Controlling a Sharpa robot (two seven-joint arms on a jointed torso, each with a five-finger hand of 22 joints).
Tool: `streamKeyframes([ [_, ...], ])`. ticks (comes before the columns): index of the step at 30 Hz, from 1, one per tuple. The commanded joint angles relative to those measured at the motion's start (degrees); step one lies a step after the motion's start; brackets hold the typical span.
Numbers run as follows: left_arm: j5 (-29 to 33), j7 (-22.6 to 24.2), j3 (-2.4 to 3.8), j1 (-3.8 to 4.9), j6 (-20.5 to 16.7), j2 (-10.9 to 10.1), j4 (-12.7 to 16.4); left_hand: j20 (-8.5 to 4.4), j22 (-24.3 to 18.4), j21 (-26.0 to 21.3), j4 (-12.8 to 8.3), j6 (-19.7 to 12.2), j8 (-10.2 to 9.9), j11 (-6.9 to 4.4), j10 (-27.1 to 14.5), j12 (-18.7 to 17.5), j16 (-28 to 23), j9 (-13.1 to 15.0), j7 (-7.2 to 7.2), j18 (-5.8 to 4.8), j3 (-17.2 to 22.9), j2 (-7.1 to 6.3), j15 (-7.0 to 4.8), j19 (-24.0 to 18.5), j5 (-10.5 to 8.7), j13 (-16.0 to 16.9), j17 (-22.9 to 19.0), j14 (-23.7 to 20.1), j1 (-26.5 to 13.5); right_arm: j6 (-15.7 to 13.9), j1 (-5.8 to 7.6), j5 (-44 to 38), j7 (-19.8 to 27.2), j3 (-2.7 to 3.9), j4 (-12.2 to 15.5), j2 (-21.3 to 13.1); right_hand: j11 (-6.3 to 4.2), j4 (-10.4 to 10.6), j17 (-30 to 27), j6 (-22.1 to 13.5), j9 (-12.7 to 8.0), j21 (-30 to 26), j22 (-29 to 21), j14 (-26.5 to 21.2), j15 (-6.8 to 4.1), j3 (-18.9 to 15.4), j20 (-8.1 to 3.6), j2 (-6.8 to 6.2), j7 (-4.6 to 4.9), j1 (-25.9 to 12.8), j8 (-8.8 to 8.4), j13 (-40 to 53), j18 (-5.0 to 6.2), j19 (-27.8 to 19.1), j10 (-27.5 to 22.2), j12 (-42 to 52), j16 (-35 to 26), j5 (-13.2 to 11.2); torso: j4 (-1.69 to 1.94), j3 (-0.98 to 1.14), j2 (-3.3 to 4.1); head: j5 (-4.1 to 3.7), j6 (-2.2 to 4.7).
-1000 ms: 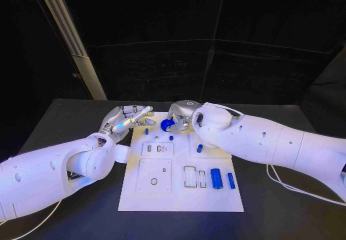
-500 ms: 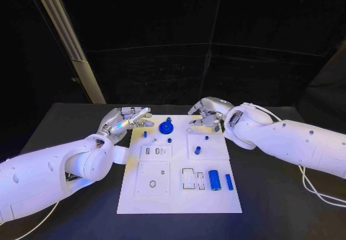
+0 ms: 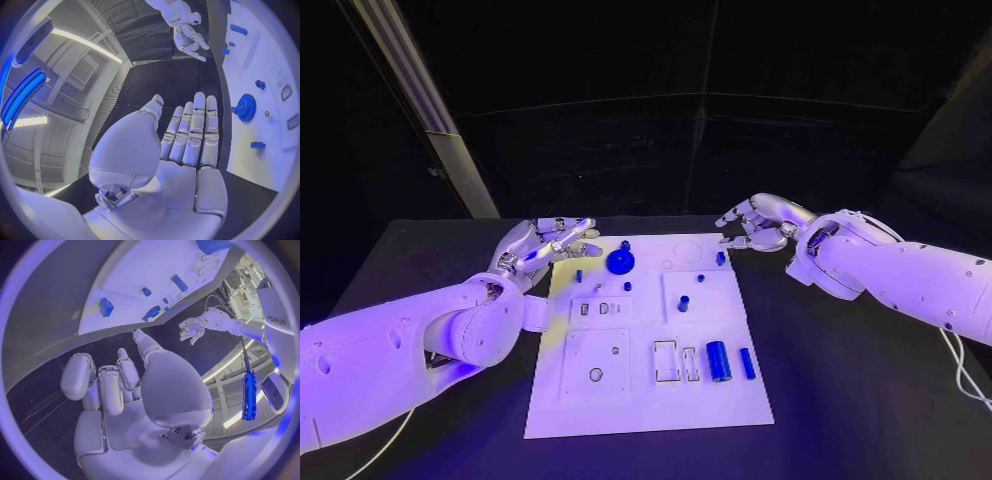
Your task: Assemble the parts on the task board
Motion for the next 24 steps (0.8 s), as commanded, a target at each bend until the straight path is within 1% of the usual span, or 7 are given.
streamKeyframes([
  [1, 0.03, 0.67, -0.01, 0.00, 1.02, 0.18, -0.09, -0.06, -0.06, -0.12, -0.28, -0.04, -0.36, 0.03, -0.08, -0.29, -0.05, 0.04, -0.02, 0.36, -0.05, 0.64, 0.05, 0.40, -0.12, 0.01, 0.06, 0.12, 0.13, 1.65, -0.71, 2.24, 2.54, -0.03, -1.69, 0.38, 0.00, -0.37, 4.28, 0.21, 0.08, -0.15, 0.01, 3.76, 0.16, -0.01, -0.06, -0.30, -0.09, 0.41, 0.13, -0.10, -0.82, -0.26, -0.57, -0.39, -0.05, 0.36, 0.19, -0.14, 0.08, -0.77, 0.03],
  [4, 0.03, 0.55, -0.01, -0.05, 0.97, 0.26, -0.16, -0.06, -0.06, -0.12, -0.28, -0.04, -0.36, 0.03, -0.08, -0.29, -0.05, 0.04, -0.02, 0.36, -0.05, 0.64, 0.05, 0.40, -0.12, 0.01, 0.06, 0.12, 0.13, 2.28, -1.67, 2.16, 2.66, -0.03, -2.92, 0.79, 0.00, -0.38, 4.31, 0.20, 0.08, -0.13, 0.06, 3.77, 0.16, -0.03, -0.07, -0.31, -0.09, 0.42, 0.13, -0.10, -0.83, -0.24, -0.57, -0.39, -0.04, 0.38, 0.18, -0.04, 0.15, -0.64, -0.17],
  [8, 0.03, 0.42, -0.02, -0.14, 0.95, 0.33, -0.33, -0.06, -0.06, -0.12, -0.28, -0.04, -0.36, 0.03, -0.08, -0.29, -0.05, 0.04, -0.02, 0.36, -0.05, 0.64, 0.05, 0.40, -0.12, 0.01, 0.06, 0.12, 0.13, 2.87, -2.59, 2.09, 2.84, -0.02, -4.23, 1.40, 0.01, -0.42, 4.38, 0.17, 0.08, -0.16, -0.01, 3.78, 0.16, -0.04, -0.08, -0.33, -0.07, 0.46, 0.12, -0.24, -0.81, -0.27, -0.68, -0.51, -0.01, 0.41, 0.13, -0.03, 0.14, -0.42, -0.45],
  [11, 0.03, 0.24, -0.02, -0.18, 0.90, 0.39, -0.45, -0.06, -0.06, -0.12, -0.28, -0.04, -0.36, 0.03, -0.08, -0.29, -0.05, 0.04, -0.02, 0.36, -0.05, 0.64, 0.05, 0.40, -0.12, 0.01, 0.06, 0.12, 0.13, 3.36, -3.04, 2.07, 2.92, -0.02, -5.03, 1.73, 0.01, -0.44, 4.39, 0.14, 0.07, -0.18, -0.04, 3.78, 0.16, -0.06, -0.08, -0.34, -0.05, 0.48, 0.10, -0.31, -0.81, -0.28, -0.74, -0.58, -0.01, 0.43, 0.14, -0.01, 0.11, -0.50, -0.59],
  [12, 0.03, 0.19, -0.02, -0.19, 0.90, 0.41, -0.47, -0.06, -0.06, -0.12, -0.28, -0.04, -0.36, 0.03, -0.08, -0.29, -0.05, 0.04, -0.02, 0.36, -0.05, 0.64, 0.05, 0.40, -0.12, 0.01, 0.06, 0.12, 0.13, 3.45, -3.14, 2.06, 2.93, -0.02, -5.27, 1.82, 0.02, -0.44, 4.39, 0.13, 0.07, -0.18, -0.04, 3.79, 0.16, -0.06, -0.08, -0.35, -0.05, 0.48, 0.10, -0.30, -0.81, -0.28, -0.74, -0.58, 0.00, 0.43, 0.14, -0.06, 0.10, -0.59, -0.60],
  [19, 0.03, 0.00, -0.02, -0.24, 0.97, 0.57, -0.63, -0.06, -0.09, -0.14, -0.32, 0.01, -0.36, 0.00, -0.02, -0.29, -0.06, 0.05, -0.06, 0.37, -0.06, 0.68, 0.03, 0.41, -0.12, 0.02, 0.09, 0.12, 0.14, 3.81, -3.52, 2.05, 2.83, -0.02, -7.15, 2.80, 0.05, -0.45, 4.42, 0.00, 0.04, -0.18, -0.03, 3.79, 0.17, -0.13, -0.09, -0.37, 0.00, 0.45, 0.04, -0.30, -0.81, -0.28, -0.76, -0.59, 0.00, 0.43, 0.15, -0.08, 0.05, -0.76, -0.73],
  [24, 0.03, -0.07, -0.02, -0.26, 0.97, 0.61, -0.70, -0.06, -0.09, -0.14, -0.32, 0.01, -0.36, 0.00, -0.02, -0.29, -0.06, 0.05, -0.06, 0.37, -0.06, 0.68, 0.03, 0.41, -0.12, 0.02, 0.09, 0.12, 0.14, 3.65, -3.60, 2.04, 2.69, -0.02, -8.64, 3.88, 0.10, -0.49, 4.49, -0.18, 0.02, -0.17, -0.01, 3.81, 0.20, -0.03, -0.09, 0.01, 0.07, 0.61, -0.01, -0.21, -0.83, -0.28, -0.70, -0.53, 0.03, 0.41, 0.18, -0.02, 0.03, -0.68, -0.85],
])
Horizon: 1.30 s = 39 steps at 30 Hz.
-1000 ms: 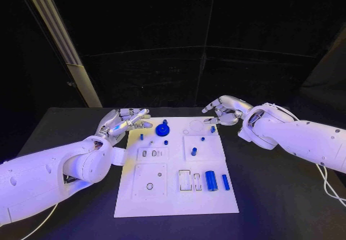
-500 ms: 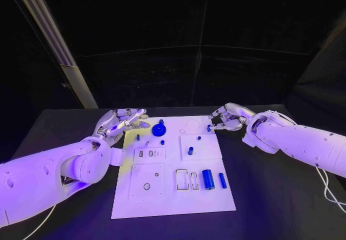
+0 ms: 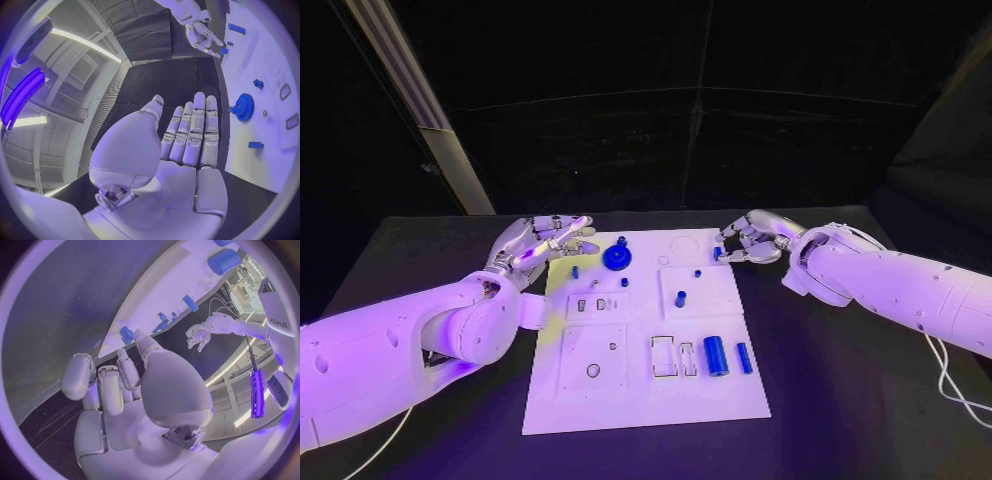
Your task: Assemble the parts on the task board
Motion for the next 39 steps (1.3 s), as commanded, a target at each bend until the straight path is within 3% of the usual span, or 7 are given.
streamKeyframes([
  [1, -0.04, 0.01, 0.01, 0.03, 0.88, 0.05, -0.02, -0.06, -0.10, -0.14, -0.32, 0.01, -0.36, 0.00, -0.02, -0.29, -0.06, 0.05, -0.06, 0.37, -0.06, 0.45, 0.03, 0.41, -0.12, 0.01, 0.10, 0.12, -0.09, 0.58, 0.06, 0.36, 0.56, 0.02, -0.92, 0.62, 0.12, -0.43, 4.51, -0.18, 0.04, -0.17, -0.02, 3.81, 0.21, 0.10, -0.08, 0.43, 0.08, 0.45, 0.01, 0.07, -0.83, -0.28, -0.28, -0.13, 0.03, 0.15, 0.08, 0.01, -0.01, 0.00, -0.15],
  [19, -0.04, -0.17, 0.01, 0.02, 0.90, -0.01, -0.08, -0.06, -0.10, -0.14, -0.32, 0.01, -0.36, 0.00, -0.02, -0.29, -0.06, 0.05, -0.06, 0.37, -0.06, 0.45, 0.03, 0.41, -0.12, 0.01, 0.10, 0.12, -0.09, 1.94, -1.00, 0.42, 0.51, 0.03, -2.81, 2.68, -0.11, -0.98, 4.88, 2.08, 0.46, 0.04, 0.43, 3.91, 0.07, 0.90, -0.16, 2.11, -0.16, 1.26, 1.17, 0.86, -0.90, -0.07, 0.46, 0.59, 0.15, -0.22, 0.04, 0.08, -0.03, -0.01, -0.55],
  [33, -0.04, -0.24, 0.01, 0.02, 0.93, -0.08, -0.10, -0.07, -0.13, -0.16, -0.32, 0.04, -0.38, -0.01, 0.01, -0.30, -0.07, 0.06, -0.08, 0.37, -0.06, 0.55, 0.02, 0.43, -0.12, 0.02, 0.13, 0.13, -0.12, 1.33, -1.20, 0.42, 0.33, 0.03, -3.03, 2.72, -0.60, -1.13, 5.07, 4.91, 0.79, 0.20, 0.76, 3.96, -0.31, 1.64, -0.45, 3.14, -0.73, 1.01, 2.39, 1.74, -0.95, 0.10, 1.30, 1.39, 0.21, -0.18, 0.06, 0.14, -0.02, -0.08, -0.70],
  [37, -0.04, -0.26, 0.01, 0.02, 0.94, -0.05, -0.14, -0.07, -0.13, -0.16, -0.32, 0.04, -0.38, -0.01, 0.01, -0.30, -0.07, 0.06, -0.08, 0.37, -0.06, 0.55, 0.02, 0.43, -0.12, 0.02, 0.13, 0.13, -0.12, 0.41, -1.20, 0.42, 0.34, 0.03, -3.02, 2.72, -1.07, -1.12, 5.27, 6.62, 1.02, 0.34, 1.01, 4.02, -0.67, 2.45, -0.72, 4.27, -1.31, 1.13, 3.23, 2.16, -0.98, 0.25, 1.68, 1.75, 0.29, -0.52, 0.06, 0.15, -0.03, -0.09, -0.76],
  [39, -0.04, -0.27, 0.01, 0.02, 0.95, -0.03, -0.16, -0.07, -0.13, -0.16, -0.32, 0.04, -0.38, -0.01, 0.01, -0.30, -0.07, 0.06, -0.08, 0.37, -0.06, 0.55, 0.02, 0.43, -0.12, 0.02, 0.13, 0.13, -0.12, -0.36, -1.20, 0.51, 0.54, 0.03, -3.02, 2.73, -1.42, -1.18, 5.37, 7.42, 1.11, 0.42, 1.19, 4.04, -0.94, 3.19, -0.98, 5.15, -1.65, 1.37, 3.64, 2.32, -1.00, 0.35, 1.86, 1.88, 0.33, -2.11, 0.06, 0.14, -0.03, -0.12, -0.80],
])
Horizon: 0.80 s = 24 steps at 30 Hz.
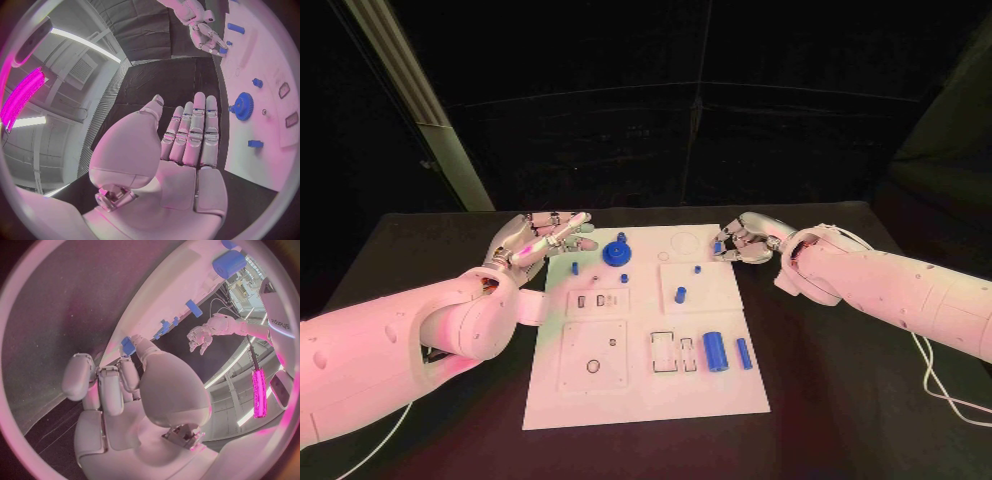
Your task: Assemble the parts on the task board
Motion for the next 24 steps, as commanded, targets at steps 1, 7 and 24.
streamKeyframes([
  [1, -0.09, 0.00, 0.01, 0.05, 0.87, 0.04, -0.02, -0.07, -0.05, -0.16, -0.32, 0.04, -0.38, -0.01, 0.02, -0.30, -0.07, 0.06, -0.08, 0.37, -0.06, 0.55, 0.02, 0.43, -0.12, 0.02, 0.05, 0.13, -0.13, -1.65, -0.04, 0.26, 0.53, -0.06, -0.03, 0.02, -0.52, 0.04, 5.52, 1.21, 0.25, 0.49, 0.32, 4.06, -0.64, 1.22, -0.76, 1.77, -0.51, 0.32, 0.67, 0.34, -1.03, 0.09, 0.57, 0.44, 0.38, -2.31, 0.03, 0.01, -0.01, -0.08, -0.03],
  [7, -0.09, -0.01, 0.01, 0.05, 0.92, 0.17, -0.08, -0.07, -0.05, -0.16, -0.32, 0.04, -0.38, -0.01, 0.02, -0.30, -0.07, 0.06, -0.08, 0.37, -0.06, 0.55, 0.02, 0.43, -0.12, 0.02, 0.05, 0.13, -0.13, -5.01, -0.05, 1.24, 0.92, -0.05, 0.40, -0.07, -1.27, -0.33, 6.02, 2.87, 0.58, 0.76, 0.87, 4.19, -1.28, 3.31, -1.36, 3.87, -1.39, 1.06, 1.57, 1.42, -1.13, 0.39, 1.57, 1.35, 0.61, -3.52, 0.03, 0.01, 0.00, -0.05, -0.02],
  [24, -0.08, -0.12, 0.01, 0.21, 0.80, -0.30, 0.49, -0.08, -0.08, -0.17, -0.32, 0.08, -0.39, -0.03, 0.05, -0.31, -0.07, 0.06, -0.10, 0.37, -0.05, 0.64, 0.01, 0.44, -0.12, 0.02, 0.08, 0.14, -0.14, -7.77, 1.26, 2.29, -6.49, 0.04, 11.38, -2.29, -0.89, -1.19, 5.82, 1.53, 0.26, 0.65, 0.64, 4.14, -1.12, 5.14, -1.45, 3.67, -0.81, 0.83, 0.61, 0.67, -1.13, 0.30, 0.98, 0.41, 0.46, -4.28, 0.08, -0.49, -0.44, 0.66, 0.04],
])
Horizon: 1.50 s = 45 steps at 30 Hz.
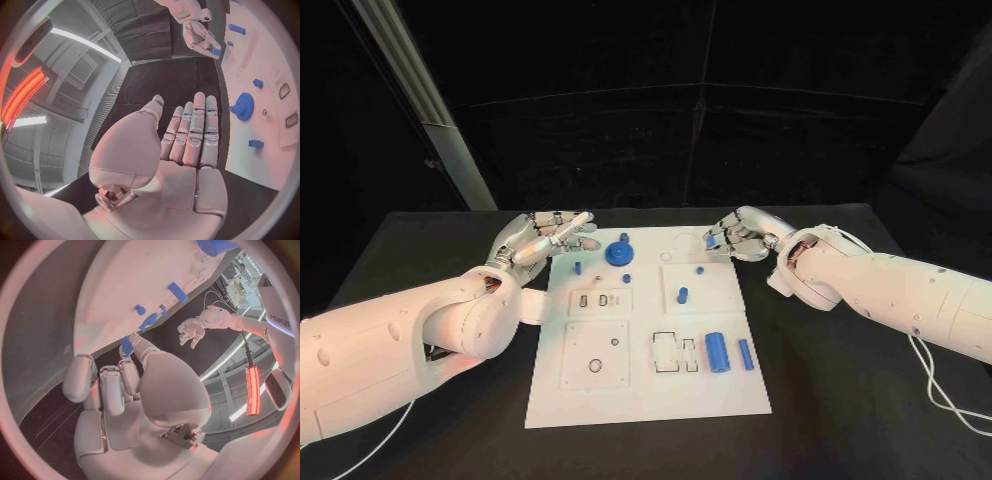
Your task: Assemble the parts on the task board
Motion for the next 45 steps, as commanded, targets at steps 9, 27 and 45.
streamKeyframes([
  [9, -0.10, 0.02, 0.02, 0.45, 0.80, 0.13, 0.02, -0.08, -0.09, -0.18, -0.32, 0.08, -0.39, -0.03, 0.06, -0.31, -0.07, 0.06, -0.10, 0.37, -0.04, 0.65, 0.01, 0.44, -0.12, 0.02, 0.10, 0.14, -0.14, -2.86, 1.46, -3.80, -12.28, 0.05, 8.45, 3.61, 0.37, 0.27, 5.61, -0.08, 0.19, 0.11, -0.34, 4.09, 0.04, 0.93, -0.21, 1.18, -0.16, 0.10, -0.37, -0.20, -1.09, -0.10, -0.27, -0.40, 0.05, -0.56, 0.60, -0.65, -0.53, 1.51, -0.24],
  [27, 1.92, 0.60, 0.03, 1.19, 0.25, 0.97, -1.97, -0.08, -0.12, -0.19, -0.34, 0.11, -0.39, -0.04, 0.09, -0.31, -0.09, 0.07, -0.12, 0.37, -0.06, 0.68, 0.01, 0.45, -0.12, 0.02, 0.12, 0.12, -0.15, 2.90, 0.38, -18.72, -19.66, -1.12, 9.97, 12.86, 0.40, 0.00, 5.26, -0.01, 0.19, -0.08, -0.69, 4.00, 0.10, 1.21, -0.10, 0.35, -0.16, -0.45, -0.46, -0.81, -1.02, -0.28, -0.78, -1.06, -0.17, -1.11, 0.14, -0.43, -0.40, 4.79, -1.07],
  [45, 2.73, 0.75, 0.03, 1.29, 0.51, 1.67, -2.27, -0.08, -0.14, -0.22, -0.38, 0.13, -0.39, -0.05, 0.12, -0.32, -0.13, 0.07, -0.13, 0.36, -0.04, 0.70, 0.02, 0.43, -0.12, 0.02, 0.12, 0.06, -0.10, 0.35, -1.52, -21.82, -21.26, -2.70, 9.34, 16.01, 0.35, -0.22, 5.37, 0.05, 0.20, -0.05, -0.60, 4.03, 0.08, 1.40, -0.08, 0.10, -0.21, -0.47, -0.46, -0.70, -1.03, -0.24, -0.72, -1.00, -0.12, -0.88, 0.19, -0.41, -0.39, 5.89, -1.38],
])
